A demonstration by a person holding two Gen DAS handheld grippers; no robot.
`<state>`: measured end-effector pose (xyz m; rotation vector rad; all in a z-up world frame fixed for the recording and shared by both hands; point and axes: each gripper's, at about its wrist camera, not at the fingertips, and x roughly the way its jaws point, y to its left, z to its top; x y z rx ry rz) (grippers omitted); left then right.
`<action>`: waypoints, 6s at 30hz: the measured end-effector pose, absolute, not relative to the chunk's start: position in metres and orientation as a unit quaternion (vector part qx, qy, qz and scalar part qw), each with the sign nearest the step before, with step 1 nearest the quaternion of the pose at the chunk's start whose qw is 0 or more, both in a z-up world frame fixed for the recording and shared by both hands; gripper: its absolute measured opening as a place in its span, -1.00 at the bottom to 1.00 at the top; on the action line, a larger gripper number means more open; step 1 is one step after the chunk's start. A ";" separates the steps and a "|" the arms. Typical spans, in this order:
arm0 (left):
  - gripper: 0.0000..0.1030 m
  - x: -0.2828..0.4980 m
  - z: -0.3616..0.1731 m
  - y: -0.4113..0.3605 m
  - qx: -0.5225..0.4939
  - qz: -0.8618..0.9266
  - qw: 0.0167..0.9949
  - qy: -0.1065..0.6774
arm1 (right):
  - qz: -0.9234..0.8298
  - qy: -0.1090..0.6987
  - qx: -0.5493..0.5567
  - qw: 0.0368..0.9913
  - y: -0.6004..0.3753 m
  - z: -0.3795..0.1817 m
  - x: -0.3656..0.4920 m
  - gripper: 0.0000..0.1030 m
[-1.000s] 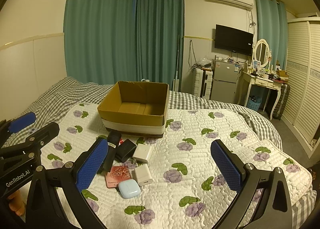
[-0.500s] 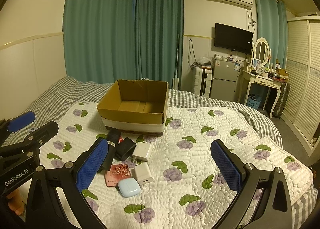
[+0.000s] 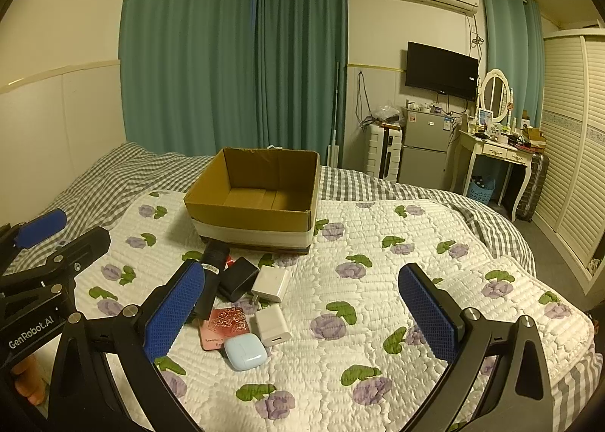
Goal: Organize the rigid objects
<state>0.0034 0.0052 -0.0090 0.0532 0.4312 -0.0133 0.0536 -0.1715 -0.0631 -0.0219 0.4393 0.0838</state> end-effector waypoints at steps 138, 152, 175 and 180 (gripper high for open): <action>-0.19 0.340 -0.042 0.004 -0.013 -0.078 0.945 0.317 | 0.168 0.288 -0.077 0.940 -0.150 -0.035 0.356 0.00; 0.09 0.361 -0.079 0.012 0.009 -0.067 0.938 0.341 | 0.173 0.323 -0.081 0.927 -0.135 -0.087 0.395 0.01; 0.31 0.181 -0.011 0.045 0.008 -0.018 0.960 0.279 | 0.140 0.257 -0.044 0.955 -0.175 -0.011 0.238 0.69; 0.31 0.166 -0.061 0.042 0.024 -0.012 0.946 0.323 | 0.141 0.286 -0.060 0.946 -0.173 -0.053 0.208 0.69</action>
